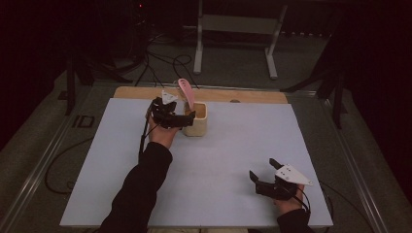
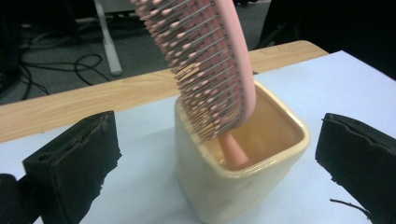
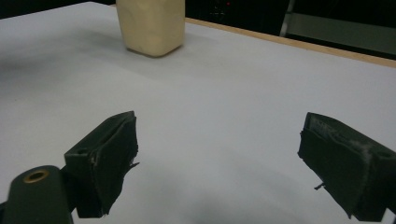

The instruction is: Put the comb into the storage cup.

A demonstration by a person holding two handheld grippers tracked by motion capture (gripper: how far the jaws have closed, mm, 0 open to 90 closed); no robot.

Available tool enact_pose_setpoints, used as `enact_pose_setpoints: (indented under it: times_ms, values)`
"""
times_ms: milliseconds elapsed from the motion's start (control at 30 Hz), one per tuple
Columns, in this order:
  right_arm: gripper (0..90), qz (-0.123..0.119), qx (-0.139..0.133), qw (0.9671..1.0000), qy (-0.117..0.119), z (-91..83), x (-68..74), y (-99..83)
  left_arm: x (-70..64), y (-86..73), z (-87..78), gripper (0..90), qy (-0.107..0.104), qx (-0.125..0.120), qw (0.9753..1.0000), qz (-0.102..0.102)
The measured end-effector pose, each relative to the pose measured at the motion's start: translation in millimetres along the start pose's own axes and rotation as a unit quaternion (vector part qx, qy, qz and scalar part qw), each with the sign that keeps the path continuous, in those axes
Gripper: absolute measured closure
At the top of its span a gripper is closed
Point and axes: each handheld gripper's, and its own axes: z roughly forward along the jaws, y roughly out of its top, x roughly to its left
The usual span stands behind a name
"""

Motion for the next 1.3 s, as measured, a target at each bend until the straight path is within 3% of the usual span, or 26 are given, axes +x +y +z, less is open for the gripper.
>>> enact_pose_setpoints:
  times_ms: [600,833,1300]
  values:
    - [11.3,-0.001,0.000,1.0000,-0.001,-0.1,0.4,-0.1,7.3,-28.1,-29.2,0.1,-0.026,-0.004,0.9991,0.032]
    - [11.3,-0.002,0.001,1.0000,-0.001,0.4,1.3,-0.2,18.8,-47.8,-42.7,0.1,-0.028,0.000,0.9991,0.031]
    - [11.3,-0.004,0.002,1.0000,-0.001,1.0,2.2,-0.5,35.8,-78.2,-77.3,0.1,-0.023,-0.018,0.9994,0.019]
